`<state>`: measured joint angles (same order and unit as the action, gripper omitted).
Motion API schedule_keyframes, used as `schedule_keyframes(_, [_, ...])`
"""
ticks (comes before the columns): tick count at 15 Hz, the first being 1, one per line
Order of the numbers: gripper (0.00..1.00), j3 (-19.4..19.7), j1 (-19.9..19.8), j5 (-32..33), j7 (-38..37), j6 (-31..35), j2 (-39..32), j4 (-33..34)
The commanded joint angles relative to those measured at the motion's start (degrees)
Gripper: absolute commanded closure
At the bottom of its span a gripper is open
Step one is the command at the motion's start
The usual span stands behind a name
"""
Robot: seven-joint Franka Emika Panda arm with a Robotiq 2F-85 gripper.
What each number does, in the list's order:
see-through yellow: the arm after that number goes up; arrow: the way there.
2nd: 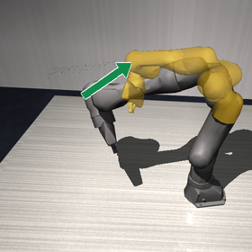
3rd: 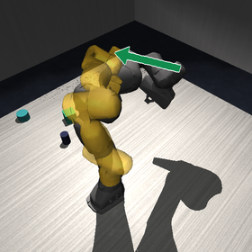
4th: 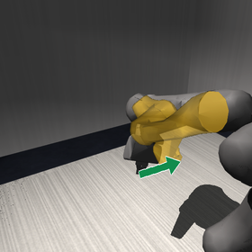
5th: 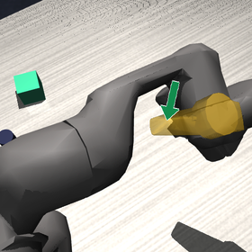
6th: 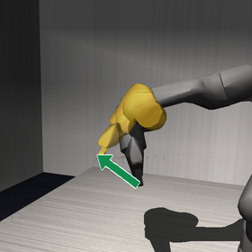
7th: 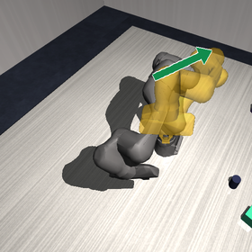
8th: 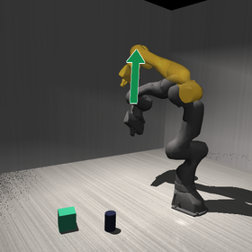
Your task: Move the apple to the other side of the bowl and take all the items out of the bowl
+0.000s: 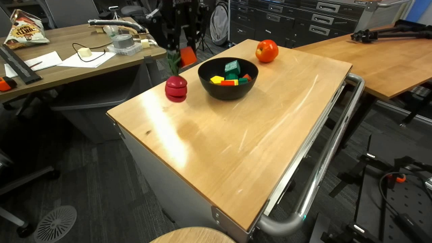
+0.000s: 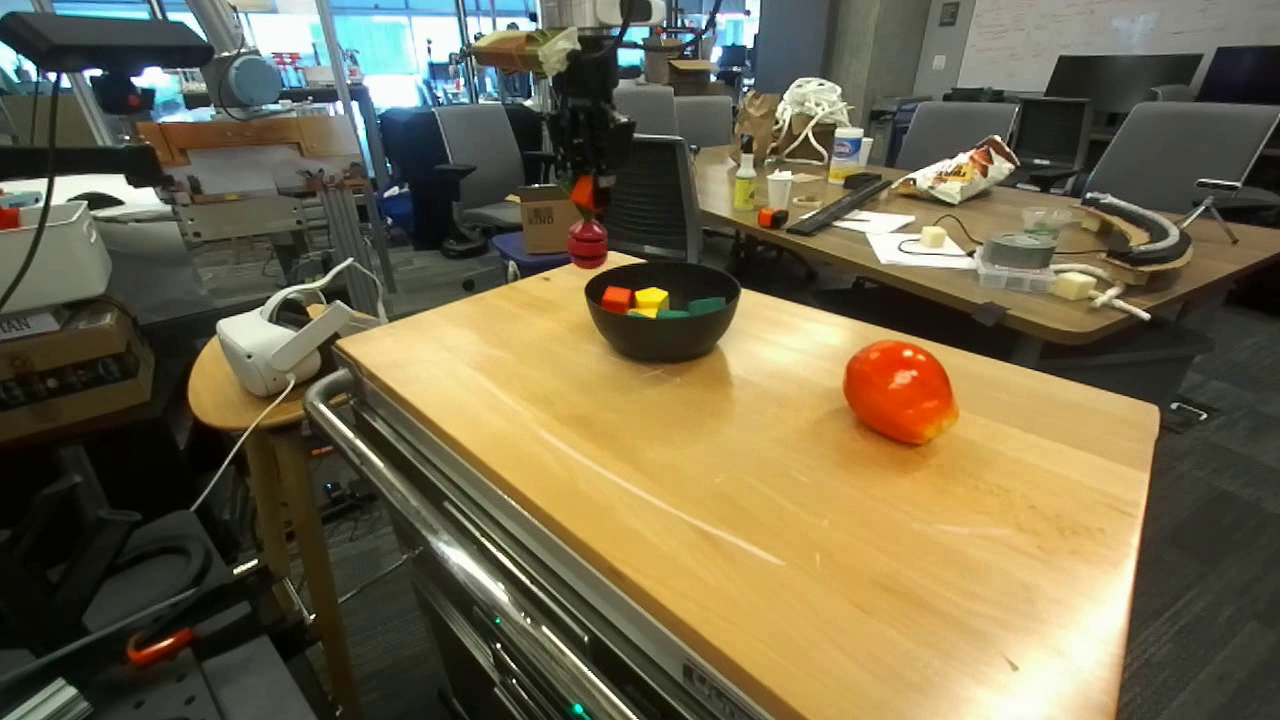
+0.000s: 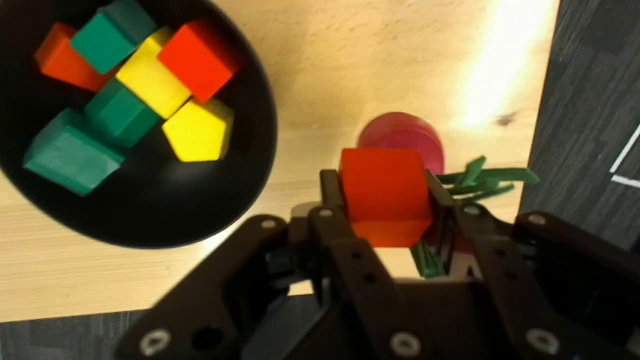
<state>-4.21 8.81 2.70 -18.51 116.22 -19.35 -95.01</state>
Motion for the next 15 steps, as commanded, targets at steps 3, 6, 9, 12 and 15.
schedule_keyframes(3, [0.86, -1.20, 2.90, 1.75, 2.02, 2.71, -0.43, -3.14])
schedule_keyframes(6, [0.86, -0.97, 3.25, 2.17, 1.94, 3.00, -1.38, -3.78])
schedule_keyframes(9, [0.86, -0.61, 3.00, 1.94, 1.85, 3.53, -2.28, -4.03])
schedule_keyframes(12, [0.86, 0.06, 2.80, 2.31, 1.75, 3.52, -2.99, -4.18])
schedule_keyframes(15, [0.86, 0.77, 2.42, 2.30, 1.68, 3.66, -3.66, -4.53])
